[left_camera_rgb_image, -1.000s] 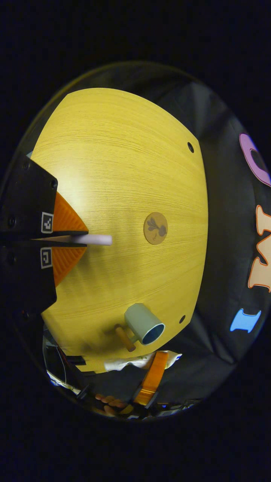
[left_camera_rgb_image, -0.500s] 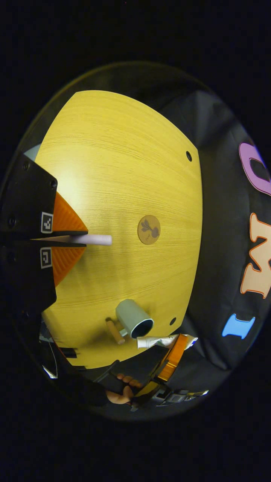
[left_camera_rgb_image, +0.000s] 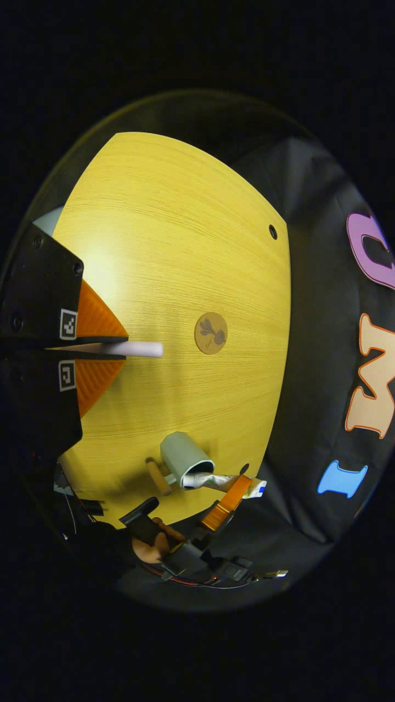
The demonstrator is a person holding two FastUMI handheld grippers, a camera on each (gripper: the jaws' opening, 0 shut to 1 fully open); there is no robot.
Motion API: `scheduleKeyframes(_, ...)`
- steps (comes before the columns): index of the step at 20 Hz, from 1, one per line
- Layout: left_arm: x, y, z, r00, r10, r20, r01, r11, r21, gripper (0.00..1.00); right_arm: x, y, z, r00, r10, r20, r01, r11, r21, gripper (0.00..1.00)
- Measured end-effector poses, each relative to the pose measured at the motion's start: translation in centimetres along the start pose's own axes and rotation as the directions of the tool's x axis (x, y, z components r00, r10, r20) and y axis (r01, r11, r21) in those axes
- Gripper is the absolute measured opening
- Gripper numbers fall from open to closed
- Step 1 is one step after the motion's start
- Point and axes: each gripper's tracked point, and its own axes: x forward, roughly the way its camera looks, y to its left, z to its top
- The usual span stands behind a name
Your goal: Put the toothbrush and toothpaste on the desktop into the cup, then pick up the cup and place it on the coaster on the desktop.
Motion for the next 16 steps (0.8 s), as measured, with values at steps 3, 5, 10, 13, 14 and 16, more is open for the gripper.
scheduleKeyframes(3,-0.5,-0.1,3.0,0.999,-0.007,0.053,0.007,1.0,0.004,0.0,-0.8,-0.4,-1.1,1.0,-0.023,-0.018,0.023,1.0,0.002,0.12)
scheduleKeyframes(5,-1.4,-1.0,4.4,0.996,-0.03,0.089,0.029,0.999,0.017,0.0,-2.4,-0.8,-0.8,0.999,-0.033,-0.014,0.033,0.999,-0.008,0.18)
scheduleKeyframes(10,0.2,-3.7,7.0,0.984,-0.102,0.145,0.093,0.993,0.073,0.0,-6.1,-2.0,0.7,0.999,-0.036,0.019,0.036,0.999,0.0,0.94)
scheduleKeyframes(13,0.9,-7.0,9.5,0.962,-0.183,0.203,0.167,0.982,0.092,0.0,-8.8,-3.9,1.6,0.998,-0.067,0.021,0.067,0.997,0.031,0.95)
scheduleKeyframes(14,1.0,-8.1,10.5,0.948,-0.212,0.236,0.192,0.976,0.103,0.0,-9.7,-4.6,1.5,0.996,-0.083,0.014,0.082,0.996,0.042,0.95)
scheduleKeyframes(16,1.3,-10.3,12.3,0.926,-0.264,0.27,0.237,0.963,0.127,0.0,-11.3,-6.2,1.4,0.994,-0.114,0.007,0.113,0.992,0.057,0.95)
